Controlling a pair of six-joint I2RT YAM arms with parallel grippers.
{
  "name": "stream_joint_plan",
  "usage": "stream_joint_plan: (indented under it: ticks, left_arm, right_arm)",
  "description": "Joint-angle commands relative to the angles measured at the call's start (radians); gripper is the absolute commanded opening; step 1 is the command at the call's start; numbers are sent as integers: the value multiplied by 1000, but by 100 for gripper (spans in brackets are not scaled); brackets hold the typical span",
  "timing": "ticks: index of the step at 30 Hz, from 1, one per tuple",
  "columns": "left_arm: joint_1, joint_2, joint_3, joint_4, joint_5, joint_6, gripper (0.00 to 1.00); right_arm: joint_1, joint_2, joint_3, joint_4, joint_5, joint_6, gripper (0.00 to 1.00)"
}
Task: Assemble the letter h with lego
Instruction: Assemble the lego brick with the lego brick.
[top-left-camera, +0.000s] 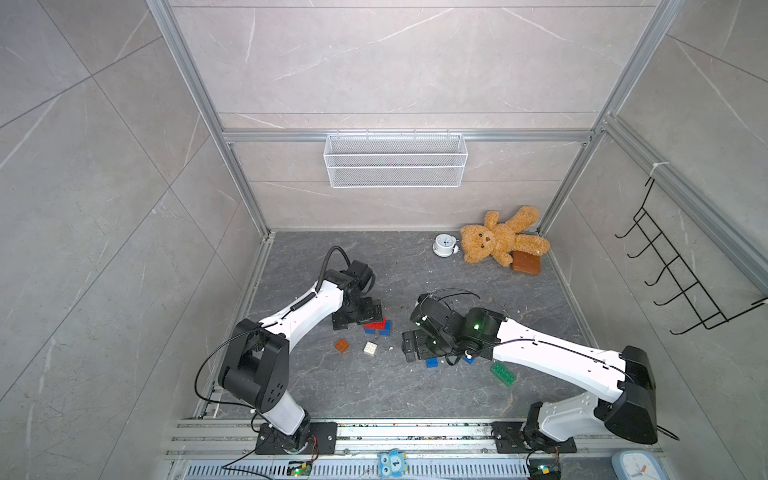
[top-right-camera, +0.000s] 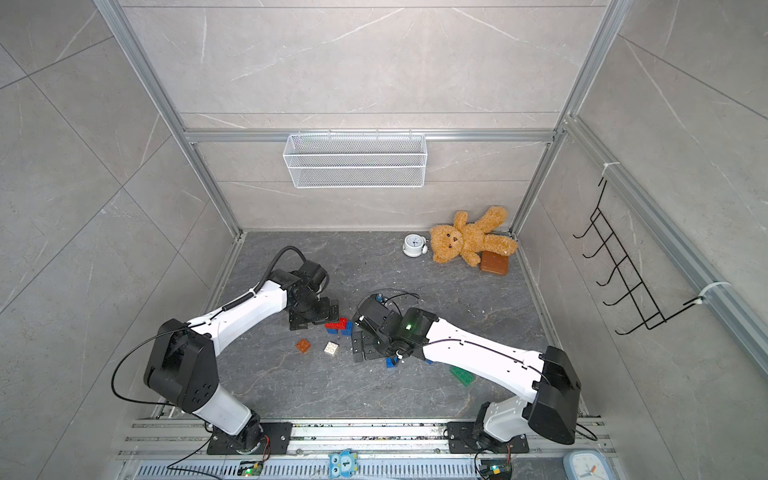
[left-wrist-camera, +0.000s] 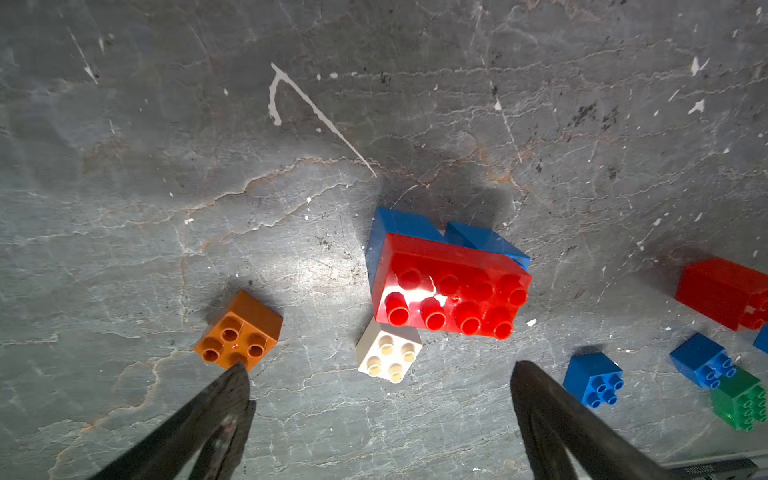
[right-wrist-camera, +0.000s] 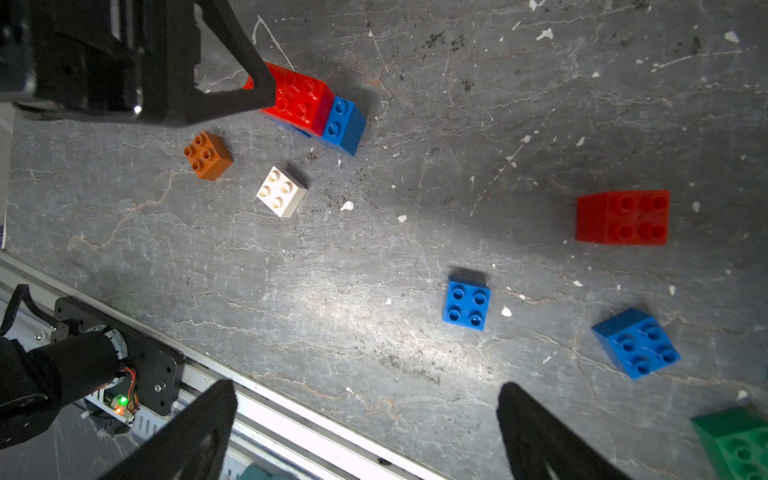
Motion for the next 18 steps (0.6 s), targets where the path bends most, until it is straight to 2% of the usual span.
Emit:
stream_joint_plan:
  ticks: [1,18]
  left_arm:
    - [9,6,1,27,33,-13,100]
    - [36,60,-35,50,18,-4,100]
  right_arm:
    - [10,9,19,-25,20,15,100]
    - [16,15,3,-16,24,18,100]
